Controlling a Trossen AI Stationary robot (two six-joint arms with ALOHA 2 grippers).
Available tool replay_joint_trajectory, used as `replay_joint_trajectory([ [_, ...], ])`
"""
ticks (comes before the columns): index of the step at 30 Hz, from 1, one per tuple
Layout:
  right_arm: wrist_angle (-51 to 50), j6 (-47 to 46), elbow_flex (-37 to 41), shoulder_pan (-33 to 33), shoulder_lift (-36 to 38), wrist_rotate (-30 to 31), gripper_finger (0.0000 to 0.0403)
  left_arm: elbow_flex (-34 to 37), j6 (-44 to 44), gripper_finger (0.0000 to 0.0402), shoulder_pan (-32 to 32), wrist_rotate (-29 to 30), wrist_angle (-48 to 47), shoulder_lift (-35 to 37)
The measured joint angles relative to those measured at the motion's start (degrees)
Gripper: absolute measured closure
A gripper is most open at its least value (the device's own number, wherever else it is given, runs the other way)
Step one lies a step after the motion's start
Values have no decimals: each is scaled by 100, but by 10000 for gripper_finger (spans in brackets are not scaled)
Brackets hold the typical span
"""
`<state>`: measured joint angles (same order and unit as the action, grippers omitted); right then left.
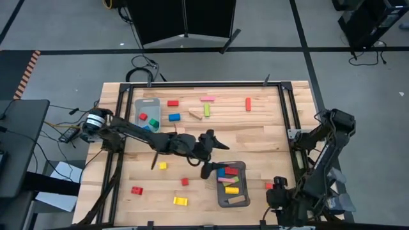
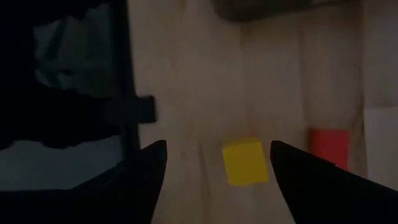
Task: Sort blocks by size
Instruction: Put the yellow cube block into the gray bin
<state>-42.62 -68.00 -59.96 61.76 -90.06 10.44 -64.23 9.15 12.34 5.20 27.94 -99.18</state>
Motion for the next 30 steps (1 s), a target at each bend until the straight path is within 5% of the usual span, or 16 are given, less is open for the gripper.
replay_joint_trajectory([
  [8,-350,36,0,0,-504,-189,62,536,9,65,15,131,216,447],
  [14,-263,51,2,-2,-933,-412,71,961,10,71,20,231,728,759],
  [21,-58,54,0,-37,-1303,-536,131,1317,5,71,15,244,801,1191],
  [28,19,62,-9,-60,-1297,-596,254,1387,33,71,59,163,713,1738],
  [30,27,77,-2,-68,-1218,-587,260,1386,37,71,85,157,722,1937],
])
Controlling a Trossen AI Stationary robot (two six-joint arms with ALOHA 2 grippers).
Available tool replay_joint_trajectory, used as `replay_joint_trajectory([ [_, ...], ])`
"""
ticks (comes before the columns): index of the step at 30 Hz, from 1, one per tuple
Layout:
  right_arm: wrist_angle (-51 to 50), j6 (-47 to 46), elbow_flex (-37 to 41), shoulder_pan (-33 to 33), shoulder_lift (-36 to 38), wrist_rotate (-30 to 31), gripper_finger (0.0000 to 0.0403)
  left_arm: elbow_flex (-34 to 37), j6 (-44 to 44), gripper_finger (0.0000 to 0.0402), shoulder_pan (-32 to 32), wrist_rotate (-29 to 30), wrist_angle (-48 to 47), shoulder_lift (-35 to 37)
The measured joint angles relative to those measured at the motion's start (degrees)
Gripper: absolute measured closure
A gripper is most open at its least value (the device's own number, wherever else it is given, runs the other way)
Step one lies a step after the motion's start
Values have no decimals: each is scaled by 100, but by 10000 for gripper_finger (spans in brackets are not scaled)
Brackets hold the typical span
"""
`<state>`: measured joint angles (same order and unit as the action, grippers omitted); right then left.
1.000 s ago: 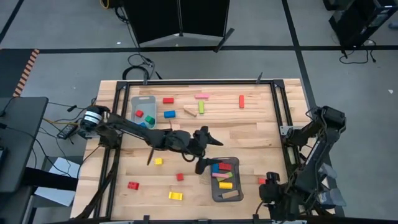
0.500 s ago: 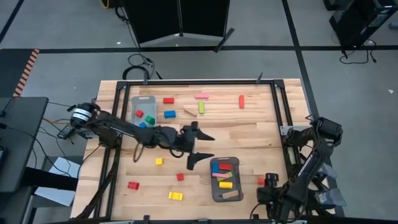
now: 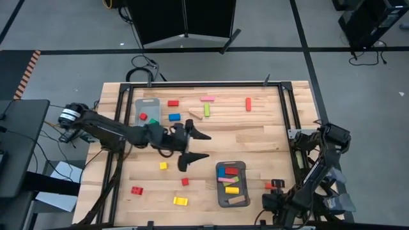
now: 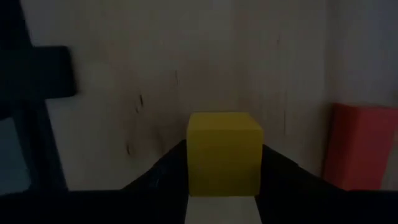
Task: Sort blocks by size
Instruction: Put the yellow cube block into the gray bin
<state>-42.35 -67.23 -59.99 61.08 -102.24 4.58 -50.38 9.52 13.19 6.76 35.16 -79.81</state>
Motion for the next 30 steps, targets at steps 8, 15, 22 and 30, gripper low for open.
replay_joint_trajectory([
  [8,-62,293,-2,-316,706,827,260,-5,-54,71,149,4,-910,1250],
  [15,-237,1777,-4,-1545,1421,2469,260,-8,-457,80,875,1490,-2770,2258],
  [22,2171,4808,-2,-3885,1272,2798,260,-8,-373,106,1810,2432,-3059,2358],
  [30,6808,6619,-4,-5863,339,1428,260,-8,-838,121,2532,2832,-2545,2800],
])
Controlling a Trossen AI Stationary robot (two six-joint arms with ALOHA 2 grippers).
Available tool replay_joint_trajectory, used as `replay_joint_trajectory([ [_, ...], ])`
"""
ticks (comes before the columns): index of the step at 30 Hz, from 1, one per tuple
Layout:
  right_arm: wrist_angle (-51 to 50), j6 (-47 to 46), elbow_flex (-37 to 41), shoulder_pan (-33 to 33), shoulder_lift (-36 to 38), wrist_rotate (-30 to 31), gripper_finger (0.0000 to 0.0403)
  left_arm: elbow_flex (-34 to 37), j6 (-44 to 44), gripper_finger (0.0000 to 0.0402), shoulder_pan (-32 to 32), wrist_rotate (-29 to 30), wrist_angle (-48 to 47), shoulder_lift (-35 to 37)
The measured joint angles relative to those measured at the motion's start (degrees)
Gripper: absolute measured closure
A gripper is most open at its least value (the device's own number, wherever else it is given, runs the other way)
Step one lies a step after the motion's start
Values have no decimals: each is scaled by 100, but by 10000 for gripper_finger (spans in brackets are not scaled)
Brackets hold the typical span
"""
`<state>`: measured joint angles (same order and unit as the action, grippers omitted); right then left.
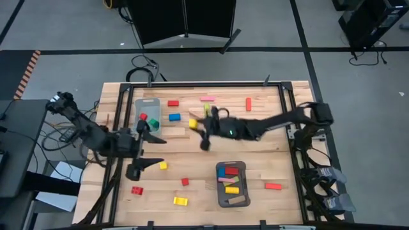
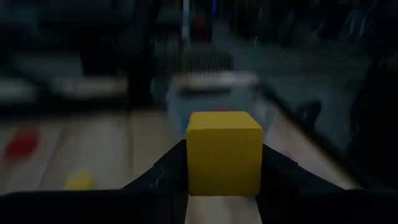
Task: Sort blocks by size
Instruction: Put the yellow cube block into the gray bin
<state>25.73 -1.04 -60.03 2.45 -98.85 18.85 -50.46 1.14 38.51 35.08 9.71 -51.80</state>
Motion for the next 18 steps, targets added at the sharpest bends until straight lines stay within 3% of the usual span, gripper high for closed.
replay_joint_trajectory([
  [3,1249,-202,-69,-459,-528,-403,260,0,-157,121,148,10,104,166],
  [5,1432,-352,-375,-659,-925,-657,260,0,-245,121,222,50,119,255],
  [12,1221,-494,-2167,-859,-2401,-1285,260,0,-403,121,292,226,108,388],
  [18,321,-485,-3901,-897,-3522,-1434,260,0,-398,121,292,233,105,391],
])
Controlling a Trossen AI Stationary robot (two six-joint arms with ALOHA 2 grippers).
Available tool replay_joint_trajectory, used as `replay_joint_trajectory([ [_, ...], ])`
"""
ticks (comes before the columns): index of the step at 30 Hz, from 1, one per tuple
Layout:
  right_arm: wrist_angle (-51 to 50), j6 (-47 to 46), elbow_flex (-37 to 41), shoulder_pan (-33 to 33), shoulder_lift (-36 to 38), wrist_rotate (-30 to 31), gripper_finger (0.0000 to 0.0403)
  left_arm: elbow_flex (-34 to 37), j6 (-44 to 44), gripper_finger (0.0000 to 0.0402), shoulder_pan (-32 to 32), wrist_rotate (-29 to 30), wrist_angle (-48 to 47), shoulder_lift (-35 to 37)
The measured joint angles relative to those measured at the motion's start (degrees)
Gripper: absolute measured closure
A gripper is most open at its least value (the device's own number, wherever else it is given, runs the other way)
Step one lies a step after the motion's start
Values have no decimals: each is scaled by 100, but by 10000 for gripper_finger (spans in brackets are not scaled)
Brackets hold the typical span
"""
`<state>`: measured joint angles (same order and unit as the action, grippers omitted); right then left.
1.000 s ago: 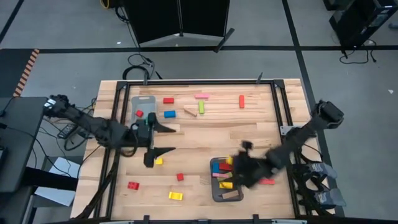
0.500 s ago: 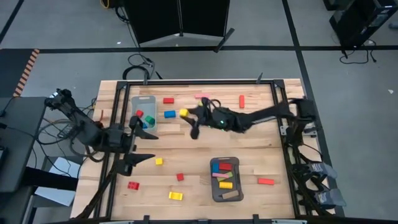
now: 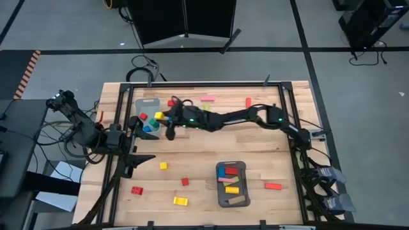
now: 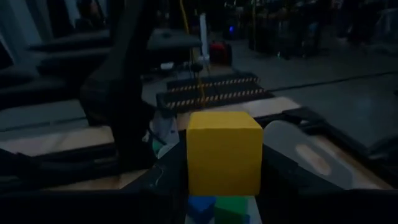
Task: Sort blocks by size
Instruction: Put the yellow cube block into the gray bin
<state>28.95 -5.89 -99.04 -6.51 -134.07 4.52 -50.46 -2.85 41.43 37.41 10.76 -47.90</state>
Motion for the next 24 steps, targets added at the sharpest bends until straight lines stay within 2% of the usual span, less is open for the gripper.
replay_joint_trajectory([
  [8,-1601,6,-2287,-92,-1357,-310,258,0,4,121,0,-2,-15,0],
  [11,-1912,16,-2707,-114,-1575,-313,195,0,8,121,0,-2,-43,-4],
  [14,-1960,37,-2742,-147,-1571,-298,116,0,74,121,0,-2,-86,-4],
  [17,-1939,153,-2742,-150,-1481,-109,80,0,199,121,0,71,-328,-11],
  [20,-1832,308,-2684,-149,-1314,-85,83,0,486,121,0,338,-693,-52],
  [24,-1306,510,-1953,-54,-876,-50,120,0,1029,121,45,693,-1255,-119],
])
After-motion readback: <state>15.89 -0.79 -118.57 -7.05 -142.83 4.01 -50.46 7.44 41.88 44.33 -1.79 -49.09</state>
